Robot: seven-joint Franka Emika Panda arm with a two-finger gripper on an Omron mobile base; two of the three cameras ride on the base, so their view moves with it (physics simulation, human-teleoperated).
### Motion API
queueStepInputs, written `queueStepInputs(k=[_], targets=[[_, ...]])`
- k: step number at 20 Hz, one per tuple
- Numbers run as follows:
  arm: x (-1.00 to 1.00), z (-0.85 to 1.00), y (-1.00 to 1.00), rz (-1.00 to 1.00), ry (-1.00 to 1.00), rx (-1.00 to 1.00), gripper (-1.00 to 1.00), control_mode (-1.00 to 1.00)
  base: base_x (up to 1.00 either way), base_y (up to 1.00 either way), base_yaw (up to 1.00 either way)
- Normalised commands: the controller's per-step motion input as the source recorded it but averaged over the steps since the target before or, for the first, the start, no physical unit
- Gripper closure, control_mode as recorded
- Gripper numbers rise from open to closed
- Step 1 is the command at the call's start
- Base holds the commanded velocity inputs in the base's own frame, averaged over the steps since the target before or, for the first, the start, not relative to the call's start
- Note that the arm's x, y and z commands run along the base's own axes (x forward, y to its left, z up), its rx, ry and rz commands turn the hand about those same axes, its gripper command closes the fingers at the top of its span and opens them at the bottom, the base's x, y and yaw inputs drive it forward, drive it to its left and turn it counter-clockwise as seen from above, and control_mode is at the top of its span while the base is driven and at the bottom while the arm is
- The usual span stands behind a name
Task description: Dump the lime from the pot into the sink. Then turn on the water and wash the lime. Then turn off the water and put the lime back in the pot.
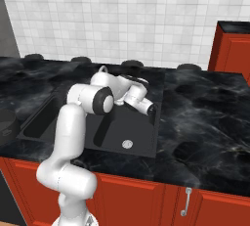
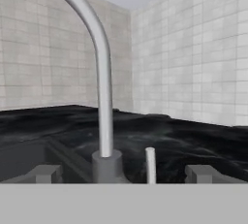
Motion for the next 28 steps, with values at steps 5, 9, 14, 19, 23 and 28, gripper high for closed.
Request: queueStepInputs(k=[5,9,14,19,23,28], targets=[[0.34,-0.16,0.02,-0.05,0.0,0.0,-1.0,-1.0,0.0,0.0,0.0],[0.32,-0.17,0.05,-0.04,0.01,-0.01,-1.0,-1.0,0.0,0.0,0.0],[0.23,-0.18,0.05,-0.04,0.01,-0.02,-1.0,-1.0,0.0,0.0,0.0],[0.15,-0.16,0.08,-0.04,0.0,-0.02,-1.0,-1.0,0.0,0.0,0.0],[0.2,-0.09,0.06,-0.04,0.0,-0.01,-1.0,-1.0,0.0,0.0,0.0],[0.25,-0.02,0.1,-0.05,0.0,0.0,-1.0,-1.0,0.0,0.0,0.0]])
